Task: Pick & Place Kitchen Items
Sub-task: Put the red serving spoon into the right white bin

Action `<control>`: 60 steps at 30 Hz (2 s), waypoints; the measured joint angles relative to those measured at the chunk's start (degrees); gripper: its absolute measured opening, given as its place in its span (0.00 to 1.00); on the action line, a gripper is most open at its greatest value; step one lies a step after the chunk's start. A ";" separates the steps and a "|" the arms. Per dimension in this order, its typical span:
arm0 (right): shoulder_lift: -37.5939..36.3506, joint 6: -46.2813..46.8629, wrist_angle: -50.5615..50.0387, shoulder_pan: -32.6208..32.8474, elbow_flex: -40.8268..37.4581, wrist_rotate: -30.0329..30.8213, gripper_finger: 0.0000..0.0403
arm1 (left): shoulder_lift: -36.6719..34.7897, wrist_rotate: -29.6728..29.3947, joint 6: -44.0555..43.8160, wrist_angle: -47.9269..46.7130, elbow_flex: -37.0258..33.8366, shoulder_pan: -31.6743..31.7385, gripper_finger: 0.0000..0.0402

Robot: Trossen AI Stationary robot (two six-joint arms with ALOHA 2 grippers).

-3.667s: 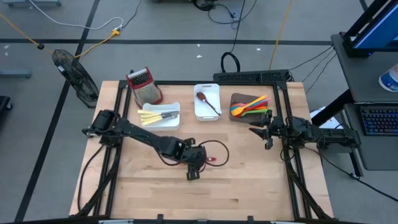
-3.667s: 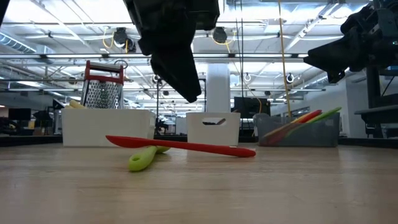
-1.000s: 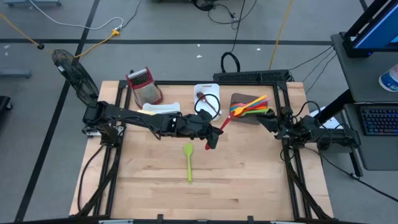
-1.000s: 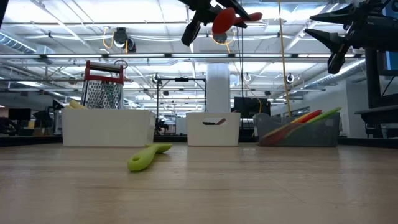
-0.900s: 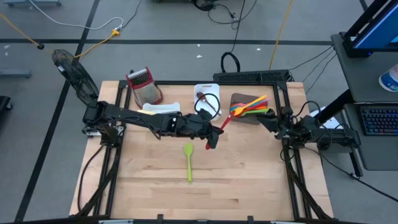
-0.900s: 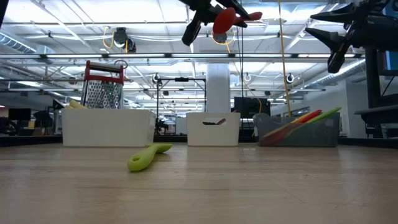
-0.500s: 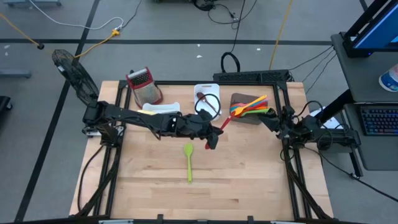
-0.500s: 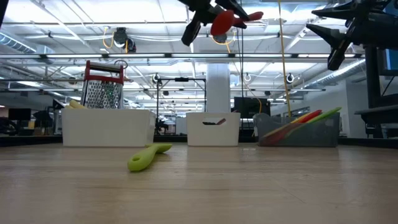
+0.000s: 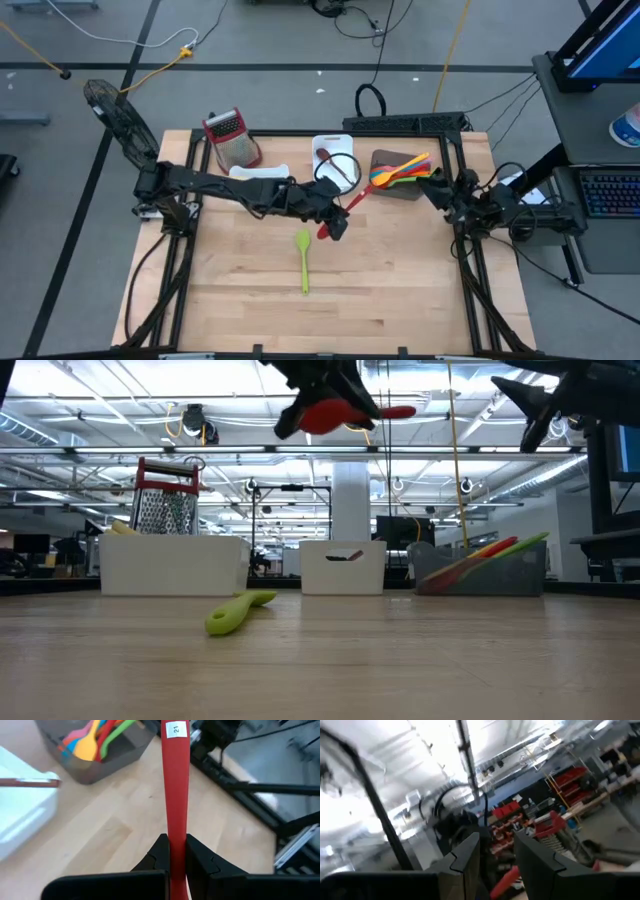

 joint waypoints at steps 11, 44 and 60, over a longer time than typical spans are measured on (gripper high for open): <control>15.60 -31.46 -10.55 0.00 13.19 -7.22 0.28 | 0.15 -2.09 5.35 -24.74 11.93 1.50 0.05; 38.08 -27.39 -21.15 -0.07 22.60 -13.55 0.28 | 0.23 -7.70 37.67 -34.44 13.00 0.07 0.05; 47.72 7.44 -15.85 -7.90 22.54 -49.84 0.28 | 1.12 -15.55 69.53 -31.21 12.94 -4.24 0.05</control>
